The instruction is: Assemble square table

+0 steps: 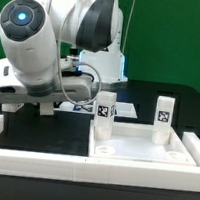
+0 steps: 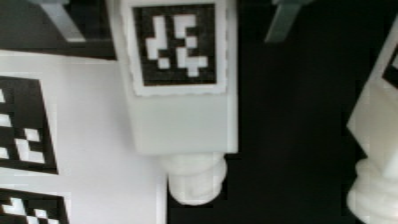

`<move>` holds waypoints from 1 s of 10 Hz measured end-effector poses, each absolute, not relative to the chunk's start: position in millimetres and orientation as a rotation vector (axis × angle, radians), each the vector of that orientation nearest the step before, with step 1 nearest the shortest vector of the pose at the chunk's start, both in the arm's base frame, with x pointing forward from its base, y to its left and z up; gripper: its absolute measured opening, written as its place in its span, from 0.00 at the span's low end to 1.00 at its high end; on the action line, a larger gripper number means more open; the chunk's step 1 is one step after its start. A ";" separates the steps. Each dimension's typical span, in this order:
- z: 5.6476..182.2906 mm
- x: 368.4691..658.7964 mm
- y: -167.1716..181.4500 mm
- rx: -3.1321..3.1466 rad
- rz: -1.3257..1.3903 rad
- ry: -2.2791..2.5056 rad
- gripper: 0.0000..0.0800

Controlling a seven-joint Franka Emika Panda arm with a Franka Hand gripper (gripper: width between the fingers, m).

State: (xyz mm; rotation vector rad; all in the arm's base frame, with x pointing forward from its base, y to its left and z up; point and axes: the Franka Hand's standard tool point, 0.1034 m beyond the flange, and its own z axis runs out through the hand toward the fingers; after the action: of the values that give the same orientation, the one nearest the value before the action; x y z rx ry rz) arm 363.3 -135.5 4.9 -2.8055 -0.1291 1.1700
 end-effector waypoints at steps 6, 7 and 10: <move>40.4 369.6 -115.7 -2.762 1.229 -0.111 0.36; 60.6 375.7 -108.3 -2.761 1.237 -0.097 0.37; 78.0 387.3 -102.7 -2.772 1.196 -0.086 0.37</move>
Offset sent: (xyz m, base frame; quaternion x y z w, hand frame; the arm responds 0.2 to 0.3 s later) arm 0.0000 0.0000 0.0000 0.0000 0.0000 0.0000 1.0000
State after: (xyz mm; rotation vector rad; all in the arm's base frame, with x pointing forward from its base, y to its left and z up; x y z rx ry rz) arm 387.3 -102.7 78.0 -2.7719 -0.0863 1.1965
